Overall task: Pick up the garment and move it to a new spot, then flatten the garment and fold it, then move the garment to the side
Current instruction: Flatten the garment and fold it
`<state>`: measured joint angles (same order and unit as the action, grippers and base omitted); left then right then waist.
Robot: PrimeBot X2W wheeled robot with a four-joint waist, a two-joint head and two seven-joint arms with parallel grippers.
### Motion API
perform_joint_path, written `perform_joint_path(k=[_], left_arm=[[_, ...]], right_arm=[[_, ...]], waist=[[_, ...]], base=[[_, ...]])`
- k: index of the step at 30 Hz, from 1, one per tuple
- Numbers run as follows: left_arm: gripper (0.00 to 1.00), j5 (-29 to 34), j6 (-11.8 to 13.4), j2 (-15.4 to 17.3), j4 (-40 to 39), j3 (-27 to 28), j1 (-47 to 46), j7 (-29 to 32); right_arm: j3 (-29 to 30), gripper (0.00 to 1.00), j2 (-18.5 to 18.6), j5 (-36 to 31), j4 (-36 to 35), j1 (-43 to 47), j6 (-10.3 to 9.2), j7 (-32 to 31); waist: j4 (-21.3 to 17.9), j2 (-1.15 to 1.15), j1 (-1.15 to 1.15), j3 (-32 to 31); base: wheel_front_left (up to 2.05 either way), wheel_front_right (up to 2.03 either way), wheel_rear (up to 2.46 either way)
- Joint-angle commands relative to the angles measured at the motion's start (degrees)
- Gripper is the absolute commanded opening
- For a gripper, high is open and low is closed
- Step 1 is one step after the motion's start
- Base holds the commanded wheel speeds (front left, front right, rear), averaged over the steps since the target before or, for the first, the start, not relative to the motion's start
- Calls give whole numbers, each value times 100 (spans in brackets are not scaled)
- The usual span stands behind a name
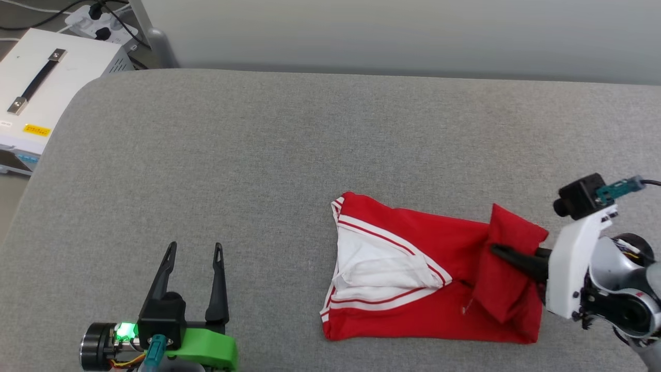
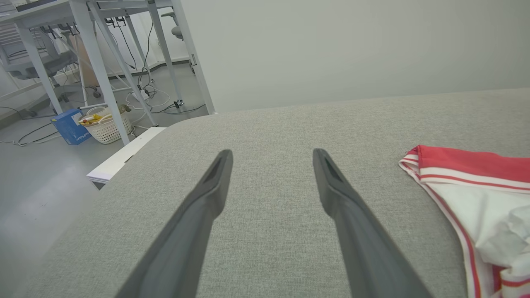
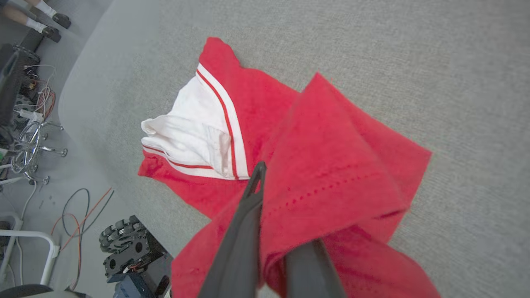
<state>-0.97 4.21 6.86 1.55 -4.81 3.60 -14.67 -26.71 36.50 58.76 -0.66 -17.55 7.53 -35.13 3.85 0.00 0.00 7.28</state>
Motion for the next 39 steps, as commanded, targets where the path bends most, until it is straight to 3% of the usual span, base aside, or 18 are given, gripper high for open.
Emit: perform_joint_path(k=[1,14,25,26,27,28,30,33,39], left_arm=[[100,38,-30,-48,22,-2,-131,-33],[100,34,-31,-122,71,-67,-442,-33],[100,33,-18,-161,118,-99,-587,-33],[100,32,-12,-159,120,-87,-580,-33],[100,31,-6,-155,122,-75,-567,-33],[100,30,-4,-152,126,-67,-548,-33],[100,29,-2,-120,166,-27,-474,-33],[100,33,1,-92,164,0,-401,-33],[100,47,5,-52,139,16,-249,-33]], right_arm=[[-115,0,-157,-146,62,-211,-4,-85],[-1301,0,-1343,-831,1352,-1622,-4,-153],[-2086,0,-1630,-941,2571,-1970,-4,344],[-2137,37,-1634,-924,2571,-1996,-4,470],[-2171,91,-1633,-899,2554,-2013,-4,573],[-2234,100,-1595,-901,2498,-2043,-4,708],[-2412,100,-1345,-992,2140,-2083,-4,1282],[-2426,100,-1105,-996,1813,-2005,-4,1629],[-1913,100,-647,-1124,1148,-1636,-4,2485]], waist=[[63,0,0,90],[233,0,0,485],[289,0,0,640],[268,0,0,629],[246,0,0,610],[225,0,0,582],[119,0,0,417],[19,0,0,274],[-181,0,0,23]], base=[[0,0,0],[0,0,0],[0,0,0],[0,0,0],[0,0,0],[0,0,0],[0,0,0],[0,0,0],[0,0,0]])
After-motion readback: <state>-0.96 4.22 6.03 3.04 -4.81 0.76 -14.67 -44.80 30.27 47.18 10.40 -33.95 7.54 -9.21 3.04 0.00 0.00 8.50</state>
